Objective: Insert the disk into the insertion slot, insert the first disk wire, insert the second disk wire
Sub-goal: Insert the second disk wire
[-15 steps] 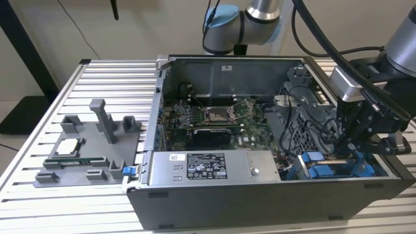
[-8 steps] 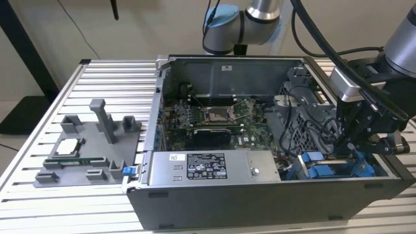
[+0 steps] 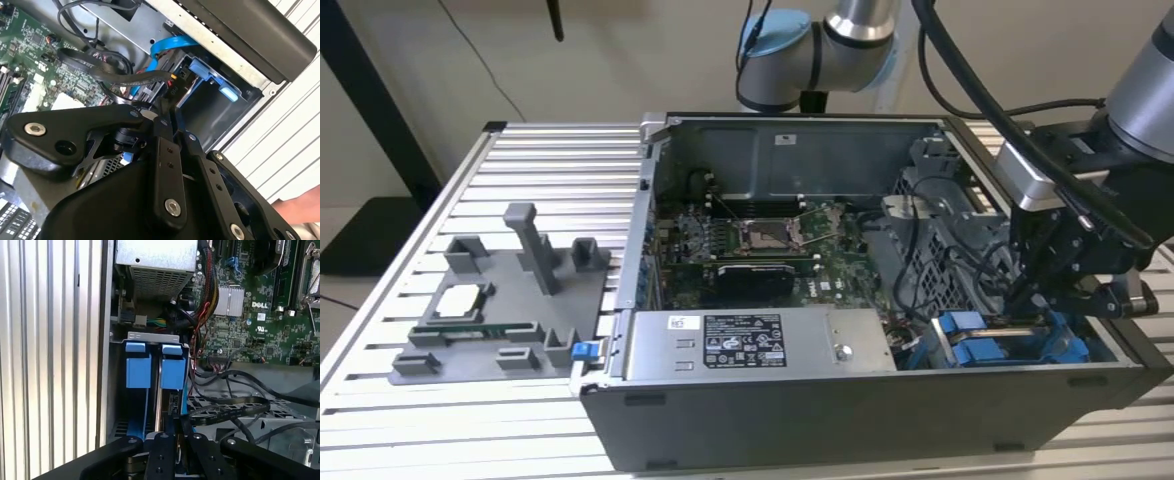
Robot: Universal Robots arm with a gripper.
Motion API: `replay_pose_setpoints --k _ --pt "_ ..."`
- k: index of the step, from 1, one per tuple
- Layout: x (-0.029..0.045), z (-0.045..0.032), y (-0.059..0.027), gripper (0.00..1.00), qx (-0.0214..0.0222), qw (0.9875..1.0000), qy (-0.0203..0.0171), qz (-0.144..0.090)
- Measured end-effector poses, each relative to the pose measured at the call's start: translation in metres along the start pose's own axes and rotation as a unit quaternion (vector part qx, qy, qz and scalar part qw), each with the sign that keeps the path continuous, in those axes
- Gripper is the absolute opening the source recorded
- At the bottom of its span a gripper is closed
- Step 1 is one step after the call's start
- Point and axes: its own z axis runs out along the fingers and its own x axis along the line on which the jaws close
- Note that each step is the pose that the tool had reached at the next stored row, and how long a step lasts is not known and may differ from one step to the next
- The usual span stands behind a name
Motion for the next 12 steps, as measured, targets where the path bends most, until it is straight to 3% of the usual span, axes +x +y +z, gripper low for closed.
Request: replay_pose_setpoints --k 12 --pt "0.0001 0.0044 0.0002 0.00 0.0009 0.9999 0.0005 0.010"
